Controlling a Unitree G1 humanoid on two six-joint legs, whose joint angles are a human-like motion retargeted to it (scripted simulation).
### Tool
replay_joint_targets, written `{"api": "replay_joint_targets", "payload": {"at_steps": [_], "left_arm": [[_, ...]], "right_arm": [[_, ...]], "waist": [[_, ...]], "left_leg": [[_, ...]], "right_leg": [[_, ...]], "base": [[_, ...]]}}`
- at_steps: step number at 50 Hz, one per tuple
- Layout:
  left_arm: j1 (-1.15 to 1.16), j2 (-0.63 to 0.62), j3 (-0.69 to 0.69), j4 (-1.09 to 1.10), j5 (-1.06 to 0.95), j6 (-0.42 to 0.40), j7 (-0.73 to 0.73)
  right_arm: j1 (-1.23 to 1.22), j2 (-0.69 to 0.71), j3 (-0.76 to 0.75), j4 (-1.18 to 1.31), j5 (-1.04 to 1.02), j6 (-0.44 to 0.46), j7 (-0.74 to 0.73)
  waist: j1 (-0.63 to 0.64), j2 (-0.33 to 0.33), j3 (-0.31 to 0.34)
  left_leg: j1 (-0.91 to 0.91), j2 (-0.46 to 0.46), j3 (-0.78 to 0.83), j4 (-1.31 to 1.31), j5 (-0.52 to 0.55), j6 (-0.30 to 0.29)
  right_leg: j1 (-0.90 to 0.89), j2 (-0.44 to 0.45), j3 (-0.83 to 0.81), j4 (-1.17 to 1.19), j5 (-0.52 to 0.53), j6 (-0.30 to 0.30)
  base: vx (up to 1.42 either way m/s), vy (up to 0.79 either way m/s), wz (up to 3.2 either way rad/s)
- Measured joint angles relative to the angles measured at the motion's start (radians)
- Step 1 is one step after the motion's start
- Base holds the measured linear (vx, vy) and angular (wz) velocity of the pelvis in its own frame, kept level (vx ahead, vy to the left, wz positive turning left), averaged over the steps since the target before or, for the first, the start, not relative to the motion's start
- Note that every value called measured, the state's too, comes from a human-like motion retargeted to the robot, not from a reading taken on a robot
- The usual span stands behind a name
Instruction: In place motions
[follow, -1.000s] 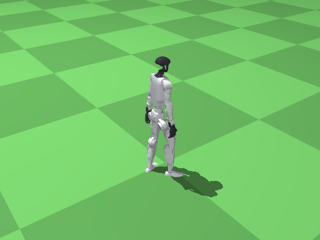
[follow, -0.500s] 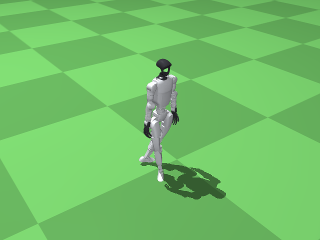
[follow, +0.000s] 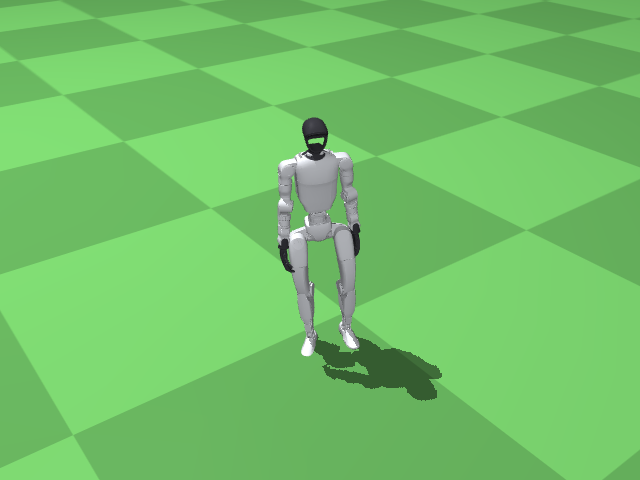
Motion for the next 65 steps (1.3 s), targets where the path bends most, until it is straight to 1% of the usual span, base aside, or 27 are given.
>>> {"api": "replay_joint_targets", "payload": {"at_steps": [2, 3, 4, 5, 6, 8, 10, 13, 15, 17, 18, 23, 30, 36, 40, 43, 45, 46, 48, 51, 53, 55, 57, 58, 60, 62, 65], "left_arm": [[0.007, -0.001, -0.01, 0.003, 0.002, -0.002, -0.001], [0.012, -0.001, -0.015, 0.006, 0.006, -0.003, -0.002], [0.018, -0.003, -0.021, 0.012, 0.01, -0.004, -0.001], [0.026, -0.006, -0.027, 0.017, 0.014, -0.005, 0.0], [0.037, -0.01, -0.019, 0.027, 0.019, -0.004, -0.004], [0.05, -0.016, 0.011, 0.056, 0.031, 0.002, -0.012], [0.05, -0.014, 0.027, 0.078, 0.04, 0.009, -0.009], [0.058, 0.006, 0.017, 0.074, 0.064, 0.007, -0.008], [0.071, 0.017, 0.008, 0.07, 0.082, 0.006, -0.004], [0.082, 0.026, 0.009, 0.083, 0.085, 0.01, 0.007], [0.08, 0.029, 0.012, 0.091, 0.078, 0.013, 0.01], [0.052, 0.037, 0.042, 0.077, 0.028, 0.01, -0.004], [0.057, 0.038, 0.032, 0.067, 0.034, 0.002, 0.015], [0.06, 0.022, 0.013, 0.072, 0.064, 0.002, 0.004], [0.06, 0.012, 0.007, 0.073, 0.083, 0.0, 0.0], [0.063, 0.013, 0.001, 0.072, 0.097, -0.002, -0.002], [0.061, 0.019, 0.001, 0.072, 0.103, -0.003, 0.002], [0.06, 0.023, 0.001, 0.073, 0.104, -0.004, 0.005], [0.058, 0.031, 0.001, 0.078, 0.106, -0.005, 0.011], [0.052, 0.043, -0.001, 0.085, 0.111, -0.004, 0.016], [0.045, 0.052, 0.001, 0.088, 0.114, -0.003, 0.018], [0.044, 0.057, 0.003, 0.083, 0.115, -0.003, 0.017], [0.041, 0.062, 0.002, 0.07, 0.112, -0.004, 0.01], [0.039, 0.065, 0.0, 0.06, 0.107, -0.004, 0.004], [0.039, 0.07, -0.008, 0.03, 0.099, -0.006, -0.011], [0.036, 0.071, -0.023, 0.0, 0.095, -0.006, -0.022], [0.015, 0.052, -0.043, -0.03, 0.082, -0.011, -0.007]], "right_arm": [[0.009, -0.003, 0.001, 0.031, 0.005, 0.004, -0.008], [0.012, -0.006, -0.001, 0.045, 0.005, 0.006, -0.013], [0.018, -0.011, -0.006, 0.054, 0.0, 0.009, -0.017], [0.024, -0.017, -0.013, 0.061, -0.007, 0.011, -0.021], [0.032, -0.023, -0.017, 0.063, -0.026, 0.014, -0.021], [0.047, -0.021, -0.016, 0.064, -0.04, 0.025, -0.028], [0.056, -0.009, -0.019, 0.065, -0.001, 0.024, -0.048], [0.059, -0.017, -0.056, 0.116, 0.126, -0.005, -0.064], [0.071, -0.022, -0.078, 0.147, 0.166, -0.002, -0.067], [0.093, -0.026, -0.099, 0.17, 0.167, 0.009, -0.078], [0.103, -0.026, -0.102, 0.175, 0.166, 0.009, -0.082], [0.108, -0.016, -0.074, 0.167, 0.127, 0.005, -0.081], [0.112, -0.011, -0.042, 0.141, 0.025, 0.016, -0.054], [0.1, -0.016, -0.047, 0.107, 0.038, 0.009, -0.043], [0.094, -0.021, -0.053, 0.096, 0.058, 0.007, -0.038], [0.091, -0.021, -0.053, 0.104, 0.081, 0.005, -0.035], [0.087, -0.018, -0.052, 0.112, 0.091, 0.006, -0.034], [0.085, -0.016, -0.051, 0.115, 0.091, 0.006, -0.034], [0.084, -0.013, -0.049, 0.118, 0.087, 0.006, -0.036], [0.084, -0.009, -0.046, 0.114, 0.072, 0.005, -0.035], [0.082, -0.007, -0.043, 0.111, 0.061, 0.004, -0.034], [0.082, -0.006, -0.036, 0.109, 0.055, 0.002, -0.034], [0.078, -0.007, -0.026, 0.114, 0.052, 0.002, -0.033], [0.073, -0.006, -0.018, 0.118, 0.052, 0.002, -0.031], [0.061, -0.007, 0.004, 0.128, 0.048, 0.003, -0.026], [0.047, -0.01, 0.021, 0.135, 0.028, 0.008, -0.021], [0.024, -0.023, 0.034, 0.125, -0.008, 0.006, -0.022]], "waist": [[0.018, 0.008, 0.019], [0.019, 0.016, 0.026], [0.009, 0.025, 0.025], [-0.008, 0.033, 0.02], [-0.023, 0.043, 0.013], [-0.063, 0.056, -0.004], [-0.108, 0.061, -0.014], [-0.076, 0.071, -0.009], [-0.063, 0.071, -0.031], [-0.073, 0.073, -0.071], [-0.074, 0.073, -0.079], [-0.065, 0.062, -0.049], [-0.059, 0.057, -0.074], [-0.034, 0.059, -0.084], [-0.028, 0.069, -0.088], [-0.027, 0.082, -0.091], [-0.037, 0.087, -0.086], [-0.044, 0.089, -0.082], [-0.061, 0.089, -0.077], [-0.091, 0.084, -0.066], [-0.109, 0.081, -0.059], [-0.111, 0.074, -0.053], [-0.103, 0.063, -0.044], [-0.094, 0.061, -0.038], [-0.077, 0.054, -0.016], [-0.044, 0.05, 0.008], [0.033, 0.07, 0.044]], "left_leg": [[0.027, -0.008, 0.015, -0.091, 0.075, -0.057], [0.049, -0.001, 0.044, -0.129, 0.155, -0.072], [0.075, -0.004, 0.059, -0.155, 0.152, -0.062], [0.104, -0.013, 0.067, -0.175, 0.108, -0.04], [0.111, -0.006, 0.093, -0.17, 0.096, -0.024], [0.118, -0.01, 0.13, -0.163, 0.081, -0.01], [0.137, -0.021, 0.138, -0.177, 0.07, -0.007], [0.202, -0.045, 0.21, -0.239, 0.064, 0.017], [0.224, -0.055, 0.233, -0.259, 0.053, 0.017], [0.211, -0.06, 0.232, -0.247, 0.036, 0.025], [0.206, -0.061, 0.231, -0.241, 0.031, 0.029], [0.237, -0.075, 0.246, -0.241, 0.006, 0.039], [0.237, -0.091, 0.249, -0.244, -0.011, 0.047], [0.225, -0.098, 0.246, -0.232, -0.026, 0.04], [0.207, -0.086, 0.214, -0.213, -0.028, 0.026], [0.187, -0.065, 0.161, -0.194, -0.02, 0.009], [0.174, -0.054, 0.109, -0.183, -0.011, -0.001], [0.168, -0.052, 0.079, -0.178, -0.006, -0.006], [0.155, -0.052, 0.015, -0.167, 0.005, -0.017], [0.129, -0.064, -0.086, -0.146, 0.019, -0.032], [0.11, -0.074, -0.157, -0.129, 0.027, -0.043], [0.095, -0.081, -0.196, -0.121, 0.035, -0.054], [0.082, -0.092, -0.23, -0.114, 0.042, -0.065], [0.074, -0.09, -0.246, -0.109, 0.046, -0.074], [0.061, -0.09, -0.28, -0.1, 0.056, -0.093], [0.055, -0.092, -0.3, -0.106, 0.063, -0.105], [0.036, -0.071, -0.324, -0.129, 0.06, -0.125]], "right_leg": [[0.027, 0.013, 0.043, 0.009, -0.001, 0.004], [0.041, 0.02, 0.055, 0.015, -0.002, 0.008], [0.051, 0.02, 0.059, 0.021, -0.005, 0.015], [0.058, 0.018, 0.059, 0.027, -0.009, 0.023], [0.065, 0.022, 0.078, 0.035, -0.013, 0.028], [0.065, 0.026, 0.116, 0.054, -0.021, 0.033], [0.061, 0.022, 0.125, 0.07, -0.028, 0.04], [0.06, 0.036, 0.191, 0.097, -0.035, 0.048], [0.058, 0.036, 0.214, 0.102, -0.039, 0.053], [0.051, 0.029, 0.212, 0.107, -0.045, 0.06], [0.051, 0.028, 0.211, 0.109, -0.046, 0.062], [0.067, 0.026, 0.225, 0.114, -0.044, 0.07], [0.066, 0.017, 0.234, 0.114, -0.052, 0.083], [0.068, 0.011, 0.236, 0.114, -0.061, 0.087], [0.064, 0.004, 0.21, 0.149, -0.089, 0.083], [0.055, 0.01, 0.196, 0.206, -0.116, 0.053], [0.05, 0.031, 0.235, 0.237, -0.121, 0.024], [0.046, 0.046, 0.279, 0.252, -0.117, 0.023], [0.038, 0.076, 0.388, 0.276, -0.103, 0.039], [0.043, 0.102, 0.534, 0.276, -0.08, 0.09], [0.046, 0.1, 0.583, 0.261, -0.077, 0.11], [0.05, 0.087, 0.586, 0.229, -0.07, 0.118], [0.055, 0.081, 0.598, 0.208, -0.059, 0.159], [0.056, 0.08, 0.58, 0.214, -0.082, 0.166], [0.069, 0.077, 0.516, 0.197, -0.105, 0.136], [0.085, 0.081, 0.46, 0.183, -0.105, 0.104], [0.079, 0.076, 0.384, 0.181, -0.107, 0.098]], "base": [[0.29, 0.11, -1.17], [0.32, 0.2, -0.78], [0.35, 0.29, -0.4], [0.41, 0.31, -0.47], [0.44, 0.29, -0.71], [0.39, 0.25, -0.9], [0.19, 0.25, -0.45], [0.19, 0.18, -1.03], [0.35, 0.16, -0.69], [0.33, 0.1, -0.03], [0.22, 0.07, 0.0], [0.06, 0.04, -0.12], [0.09, 0.03, -0.05], [0.04, 0.02, 0.0], [0.04, 0.02, 0.35], [0.03, -0.03, 0.77], [-0.01, -0.1, 1.19], [-0.03, -0.12, 1.4], [-0.03, -0.14, 1.52], [-0.05, -0.17, 1.71], [-0.11, -0.19, 1.86], [-0.1, -0.23, 1.56], [-0.08, -0.18, 1.42], [-0.07, -0.18, 1.36], [-0.07, -0.21, 1.42], [-0.11, -0.16, 1.33], [-0.22, -0.08, 1.32]]}}
